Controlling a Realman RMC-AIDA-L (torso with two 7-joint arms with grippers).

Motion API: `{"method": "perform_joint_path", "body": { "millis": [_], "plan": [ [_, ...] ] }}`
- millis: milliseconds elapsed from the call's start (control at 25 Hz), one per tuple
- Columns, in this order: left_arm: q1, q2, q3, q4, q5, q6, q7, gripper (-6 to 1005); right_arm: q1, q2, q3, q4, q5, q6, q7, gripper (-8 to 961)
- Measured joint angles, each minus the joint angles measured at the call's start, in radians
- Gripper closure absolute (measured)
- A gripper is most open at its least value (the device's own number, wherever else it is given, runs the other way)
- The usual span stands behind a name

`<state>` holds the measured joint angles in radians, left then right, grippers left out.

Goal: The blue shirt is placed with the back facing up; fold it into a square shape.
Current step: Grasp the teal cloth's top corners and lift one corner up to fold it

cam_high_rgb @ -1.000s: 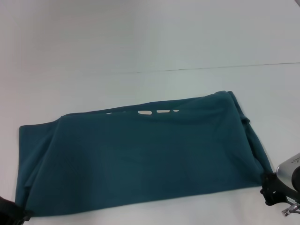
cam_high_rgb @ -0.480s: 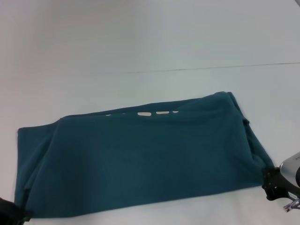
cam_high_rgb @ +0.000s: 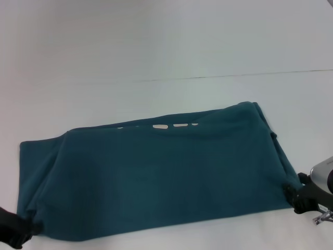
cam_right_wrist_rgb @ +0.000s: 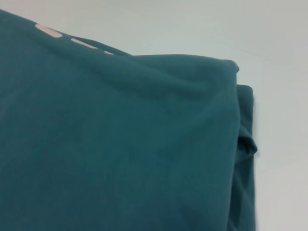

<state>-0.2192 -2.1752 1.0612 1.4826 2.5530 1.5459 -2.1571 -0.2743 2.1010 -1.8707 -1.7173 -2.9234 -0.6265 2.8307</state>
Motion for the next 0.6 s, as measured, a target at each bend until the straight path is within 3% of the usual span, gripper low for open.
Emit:
{"method": "perform_joint_path", "body": {
  "millis": [160,280,400,600],
  "plan": [
    [-0.002,0.000,0.000,-0.006,-0.019,0.000,0.000,951,0.016,0.000,0.008,-0.001,0.011,0.006,0.012,601],
    [-0.005,0.000,0.000,-0.009,-0.024,0.003,0.000,951,0.052,-0.001,0.027,0.008,0.067,0.005,0.015,542],
    [-0.011,0.000,0.000,-0.011,-0.033,0.010,0.000,952,0.112,-0.002,0.052,0.028,0.115,-0.017,0.015,541],
    [-0.024,0.000,0.000,-0.021,-0.060,0.012,-0.011,954,0.277,-0.002,0.086,0.142,0.184,-0.107,0.015,543]
  ]
}}
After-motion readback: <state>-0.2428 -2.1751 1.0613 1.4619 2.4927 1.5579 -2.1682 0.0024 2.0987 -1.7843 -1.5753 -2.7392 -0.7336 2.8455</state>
